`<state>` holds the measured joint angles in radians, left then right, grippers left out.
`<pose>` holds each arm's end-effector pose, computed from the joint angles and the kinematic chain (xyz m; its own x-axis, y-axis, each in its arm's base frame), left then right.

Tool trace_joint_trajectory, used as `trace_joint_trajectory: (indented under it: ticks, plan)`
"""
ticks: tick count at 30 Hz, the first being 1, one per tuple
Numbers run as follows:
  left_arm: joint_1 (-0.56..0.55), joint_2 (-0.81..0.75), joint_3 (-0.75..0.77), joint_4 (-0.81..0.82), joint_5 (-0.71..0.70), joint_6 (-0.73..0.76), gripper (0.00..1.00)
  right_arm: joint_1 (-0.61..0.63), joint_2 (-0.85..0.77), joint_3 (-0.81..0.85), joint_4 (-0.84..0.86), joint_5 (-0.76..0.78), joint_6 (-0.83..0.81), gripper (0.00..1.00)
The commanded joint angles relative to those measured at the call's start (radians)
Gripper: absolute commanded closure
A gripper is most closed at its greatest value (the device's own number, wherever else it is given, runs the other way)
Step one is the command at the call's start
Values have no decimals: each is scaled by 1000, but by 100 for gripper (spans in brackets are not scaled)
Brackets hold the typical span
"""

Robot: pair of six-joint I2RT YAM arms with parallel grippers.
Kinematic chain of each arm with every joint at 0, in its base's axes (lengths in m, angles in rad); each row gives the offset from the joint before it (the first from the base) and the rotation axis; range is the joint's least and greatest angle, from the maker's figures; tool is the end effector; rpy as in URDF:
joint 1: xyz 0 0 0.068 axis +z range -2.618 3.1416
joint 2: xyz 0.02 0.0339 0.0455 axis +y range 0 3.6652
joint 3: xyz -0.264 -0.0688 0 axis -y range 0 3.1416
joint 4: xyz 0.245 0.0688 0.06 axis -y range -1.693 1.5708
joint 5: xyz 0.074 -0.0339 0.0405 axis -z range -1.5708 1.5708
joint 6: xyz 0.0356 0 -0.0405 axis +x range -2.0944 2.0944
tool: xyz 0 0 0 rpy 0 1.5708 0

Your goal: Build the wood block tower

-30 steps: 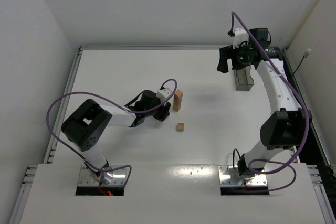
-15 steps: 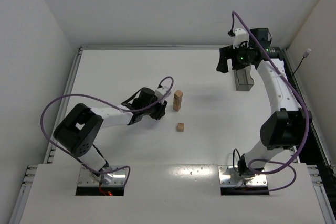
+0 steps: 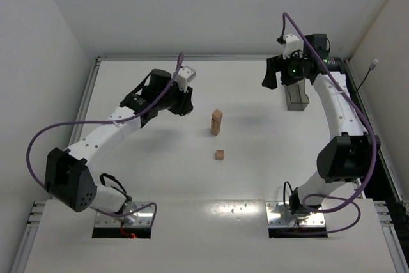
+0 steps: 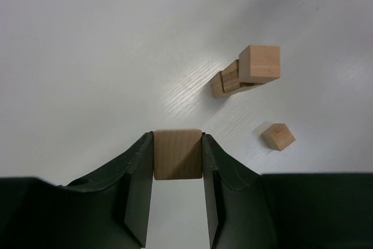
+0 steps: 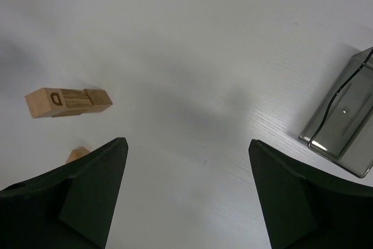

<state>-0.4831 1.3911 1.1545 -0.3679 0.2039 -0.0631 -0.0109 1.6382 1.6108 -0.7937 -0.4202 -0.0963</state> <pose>0.2753 -0.1525 0.3123 -0.5403 0.2137 -0.8139 0.5695 0.8049 -0.1667 0.3570 0.0106 0.3522 -0.7027 -0.0801 -0.7070 -0.3371 0.9125 0.2317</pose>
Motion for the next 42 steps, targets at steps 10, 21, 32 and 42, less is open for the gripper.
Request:
trace_joint_trajectory:
  ticks: [10,21,32,42]
  plan:
    - [-100,57,141,9,6,-87,100,3,-49,17,39,-35,24,18]
    - [-183,146,243,-32,-35,-52,100,3,-49,17,39,-26,24,18]
    - [-224,215,303,-23,-54,-43,100,3,-29,46,39,-26,24,18]
    - [-233,269,332,-32,-54,-52,100,3,-20,37,39,-26,24,18]
